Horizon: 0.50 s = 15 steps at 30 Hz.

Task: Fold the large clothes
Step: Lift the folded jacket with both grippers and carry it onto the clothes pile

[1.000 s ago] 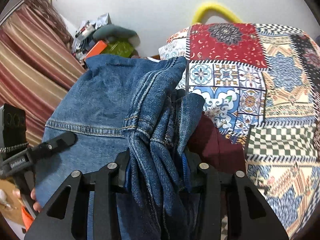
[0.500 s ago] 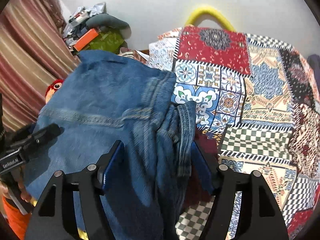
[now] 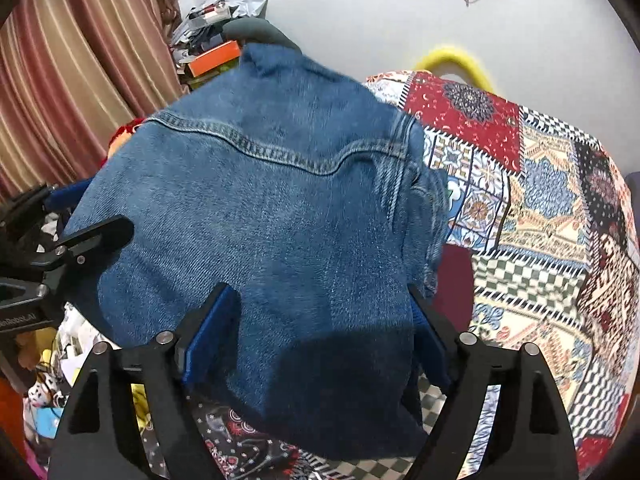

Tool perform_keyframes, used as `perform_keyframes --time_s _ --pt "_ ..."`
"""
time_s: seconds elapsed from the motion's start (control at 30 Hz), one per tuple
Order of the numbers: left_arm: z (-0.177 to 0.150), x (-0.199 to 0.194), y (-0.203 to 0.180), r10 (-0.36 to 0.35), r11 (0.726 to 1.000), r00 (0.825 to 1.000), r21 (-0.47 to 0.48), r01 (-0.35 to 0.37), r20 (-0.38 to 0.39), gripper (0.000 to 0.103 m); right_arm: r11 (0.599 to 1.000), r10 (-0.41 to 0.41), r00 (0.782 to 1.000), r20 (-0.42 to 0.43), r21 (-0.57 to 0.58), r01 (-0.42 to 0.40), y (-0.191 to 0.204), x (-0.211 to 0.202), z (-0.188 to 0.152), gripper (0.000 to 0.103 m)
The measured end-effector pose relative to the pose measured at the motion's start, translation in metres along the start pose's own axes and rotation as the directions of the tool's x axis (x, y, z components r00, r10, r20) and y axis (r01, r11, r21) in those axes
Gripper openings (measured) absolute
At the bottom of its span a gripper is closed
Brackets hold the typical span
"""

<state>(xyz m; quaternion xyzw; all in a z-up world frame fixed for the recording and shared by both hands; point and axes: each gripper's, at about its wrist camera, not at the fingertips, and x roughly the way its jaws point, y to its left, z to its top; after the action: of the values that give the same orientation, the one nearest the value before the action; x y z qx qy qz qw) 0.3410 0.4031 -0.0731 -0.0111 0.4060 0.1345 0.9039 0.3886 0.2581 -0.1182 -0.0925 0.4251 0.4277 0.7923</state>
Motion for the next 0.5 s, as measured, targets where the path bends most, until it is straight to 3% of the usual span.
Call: perform_keyframes --time_s 0.23,0.33,0.5 --pt "-0.004 -0.002 0.012 -0.065 0.993 0.998 -0.097 0.064 -0.002 0.084 0.999 0.035 0.999 -0.012 0.037 -0.034 -0.007 -0.01 0.005 0.083" --pt "-0.002 -0.014 0.005 -0.059 0.99 0.998 -0.131 0.06 0.015 0.082 0.998 0.045 0.999 0.013 0.045 -0.046 -0.007 -0.028 0.001 0.083" --pt "-0.001 -0.045 -0.006 -0.107 0.979 0.993 -0.168 0.115 0.057 0.082 0.998 0.036 0.997 0.068 0.053 -0.04 -0.006 -0.065 -0.006 0.083"
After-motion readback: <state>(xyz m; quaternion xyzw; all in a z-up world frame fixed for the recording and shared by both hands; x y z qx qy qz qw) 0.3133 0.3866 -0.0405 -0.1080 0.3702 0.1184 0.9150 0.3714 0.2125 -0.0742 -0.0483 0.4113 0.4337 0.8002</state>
